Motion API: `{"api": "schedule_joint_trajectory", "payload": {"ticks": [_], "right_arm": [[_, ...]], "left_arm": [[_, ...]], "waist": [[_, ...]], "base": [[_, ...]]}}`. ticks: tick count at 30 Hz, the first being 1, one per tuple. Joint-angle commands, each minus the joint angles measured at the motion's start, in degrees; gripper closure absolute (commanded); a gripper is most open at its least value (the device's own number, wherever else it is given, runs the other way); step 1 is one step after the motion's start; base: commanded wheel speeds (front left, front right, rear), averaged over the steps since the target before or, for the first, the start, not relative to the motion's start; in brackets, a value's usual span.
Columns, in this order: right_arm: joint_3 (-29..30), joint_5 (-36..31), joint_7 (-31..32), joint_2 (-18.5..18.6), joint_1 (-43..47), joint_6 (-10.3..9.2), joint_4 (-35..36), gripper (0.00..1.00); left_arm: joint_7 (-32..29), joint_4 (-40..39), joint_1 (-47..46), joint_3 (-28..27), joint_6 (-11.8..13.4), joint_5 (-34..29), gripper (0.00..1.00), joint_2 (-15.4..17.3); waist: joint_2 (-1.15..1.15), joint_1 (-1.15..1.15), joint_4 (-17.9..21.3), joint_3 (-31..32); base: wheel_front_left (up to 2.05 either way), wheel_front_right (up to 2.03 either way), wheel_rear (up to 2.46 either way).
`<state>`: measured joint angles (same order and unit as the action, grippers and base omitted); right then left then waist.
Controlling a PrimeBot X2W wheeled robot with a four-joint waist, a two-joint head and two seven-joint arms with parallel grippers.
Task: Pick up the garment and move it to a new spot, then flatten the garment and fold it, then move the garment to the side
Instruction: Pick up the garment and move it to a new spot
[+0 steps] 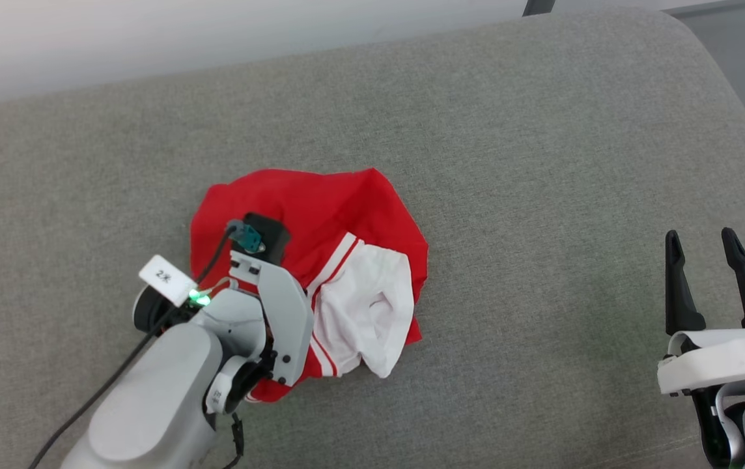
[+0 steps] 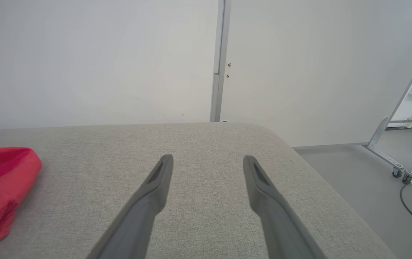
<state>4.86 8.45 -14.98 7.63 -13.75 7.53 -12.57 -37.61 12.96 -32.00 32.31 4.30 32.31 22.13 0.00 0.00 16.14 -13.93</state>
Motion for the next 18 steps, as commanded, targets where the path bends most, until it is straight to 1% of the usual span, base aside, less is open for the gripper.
{"api": "schedule_joint_trajectory", "payload": {"ticks": [1,3,8,9,10,11,12,13,14,16,18], "right_arm": [[-0.31,0.33,-0.28,0.24,-0.76,-0.08,-0.09,0.0],[-0.67,0.36,-0.29,0.24,-0.98,-0.08,-0.16,0.0],[-1.04,0.33,-0.29,0.38,-1.56,-0.08,-0.23,0.0],[-1.16,0.42,-0.29,0.31,-1.63,-0.08,-0.22,0.0],[-1.22,0.56,-0.29,0.27,-1.6,-0.08,-0.22,0.0],[-1.27,0.5,-0.29,0.41,-1.54,-0.08,-0.27,0.0],[-1.39,0.49,-0.29,0.55,-1.57,-0.08,-0.36,0.0],[-1.48,0.57,-0.29,0.73,-1.63,-0.08,-0.41,0.0],[-1.58,0.57,-0.29,0.94,-1.68,-0.08,-0.52,0.0],[-1.65,0.67,-0.29,1.36,-1.75,-0.08,-0.65,0.0],[-1.51,0.7,-0.29,1.79,-1.63,-0.08,-0.7,0.0]], "left_arm": [[0.08,1.11,-0.64,0.34,-0.58,0.13,1.0,-0.28],[-0.33,3.92,-0.95,1.25,-1.82,0.25,1.0,-0.6],[-0.24,8.99,-2.49,1.52,-3.22,1.63,1.0,-2.3],[-0.03,9.44,-2.94,1.38,-3.79,2.06,0.97,-2.73],[-0.01,9.82,-3.34,1.34,-4.22,2.4,0.71,-2.89],[-0.08,10.07,-3.68,1.37,-4.62,2.5,0.59,-2.85],[-0.05,10.13,-3.93,1.4,-5.11,2.81,0.43,-2.81],[0.1,10.09,-4.2,1.06,-5.28,3.39,0.02,-2.96],[0.27,9.91,-4.46,0.74,-5.55,3.71,0.0,-3.03],[0.46,9.14,-4.9,0.37,-6.12,4.38,0.0,-2.96],[0.68,8.32,-4.96,-0.25,-6.17,5.24,0.0,-2.9]], "waist": [[0.0,0.0,0.06,-0.14],[0.0,0.0,0.05,-0.21],[0.0,0.0,-0.39,-0.01],[0.0,0.0,-0.54,0.11],[0.0,0.0,-0.72,0.32],[0.0,0.0,-0.96,0.55],[0.0,0.0,-1.17,0.81],[0.0,0.0,-1.44,1.06],[0.0,0.0,-1.76,1.37],[0.0,0.0,-2.4,2.0],[0.0,0.0,-3.22,2.69]], "base": [[0.0,0.0,0.0],[0.0,0.0,0.0],[0.0,0.0,0.0],[0.0,0.0,0.0],[0.0,0.0,0.0],[0.0,0.0,0.0],[0.0,0.0,0.0],[0.0,0.0,0.0],[0.0,0.0,0.0],[0.0,0.0,0.0],[0.0,0.0,0.0]]}}
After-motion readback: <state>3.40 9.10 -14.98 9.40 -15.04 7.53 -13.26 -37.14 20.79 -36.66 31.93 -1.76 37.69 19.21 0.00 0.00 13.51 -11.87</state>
